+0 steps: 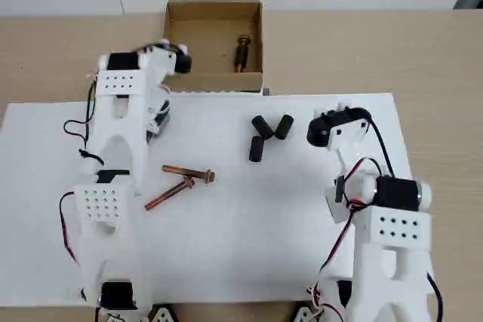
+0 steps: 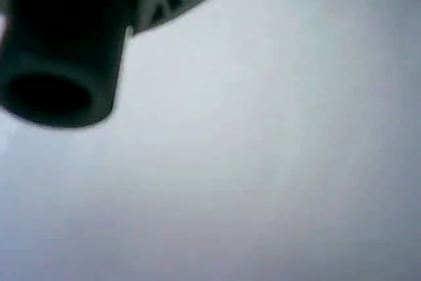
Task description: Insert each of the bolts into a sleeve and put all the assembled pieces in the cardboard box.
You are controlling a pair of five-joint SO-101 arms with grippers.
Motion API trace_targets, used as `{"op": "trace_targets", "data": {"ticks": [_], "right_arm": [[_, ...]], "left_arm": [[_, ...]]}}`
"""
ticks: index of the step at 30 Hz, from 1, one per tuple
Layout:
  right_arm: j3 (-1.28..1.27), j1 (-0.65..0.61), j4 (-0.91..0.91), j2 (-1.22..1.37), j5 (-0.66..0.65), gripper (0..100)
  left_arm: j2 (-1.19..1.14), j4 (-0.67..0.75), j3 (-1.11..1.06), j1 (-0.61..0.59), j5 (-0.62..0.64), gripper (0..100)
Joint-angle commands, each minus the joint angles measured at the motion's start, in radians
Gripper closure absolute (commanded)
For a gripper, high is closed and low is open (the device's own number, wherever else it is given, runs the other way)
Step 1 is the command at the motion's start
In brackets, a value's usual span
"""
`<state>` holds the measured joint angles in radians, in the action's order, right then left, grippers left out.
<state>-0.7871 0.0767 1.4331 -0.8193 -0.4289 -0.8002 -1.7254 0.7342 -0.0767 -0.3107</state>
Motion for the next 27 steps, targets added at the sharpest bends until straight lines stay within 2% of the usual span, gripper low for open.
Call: {"op": "trace_targets", "data": {"ticks": [1,10,18,21,27], "right_arm": [[0.048,0.001,0.056,-0.097,-0.002,99.5],[0.038,0.002,0.107,-0.381,-0.011,99.5],[0.038,0.008,0.071,-0.407,0.011,99.5],[0.038,0.008,0.041,-0.407,0.120,99.5],[0.038,0.002,0.025,-0.407,0.324,99.6]], "left_arm": [[0.078,-0.029,0.070,0.028,-0.002,100],[0.407,-0.028,-0.079,0.123,0.000,100],[0.727,-0.026,-0.263,0.160,0.031,100],[0.838,-0.020,-0.341,0.173,0.061,100],[1.048,0.078,-0.556,0.181,0.066,100]]}}
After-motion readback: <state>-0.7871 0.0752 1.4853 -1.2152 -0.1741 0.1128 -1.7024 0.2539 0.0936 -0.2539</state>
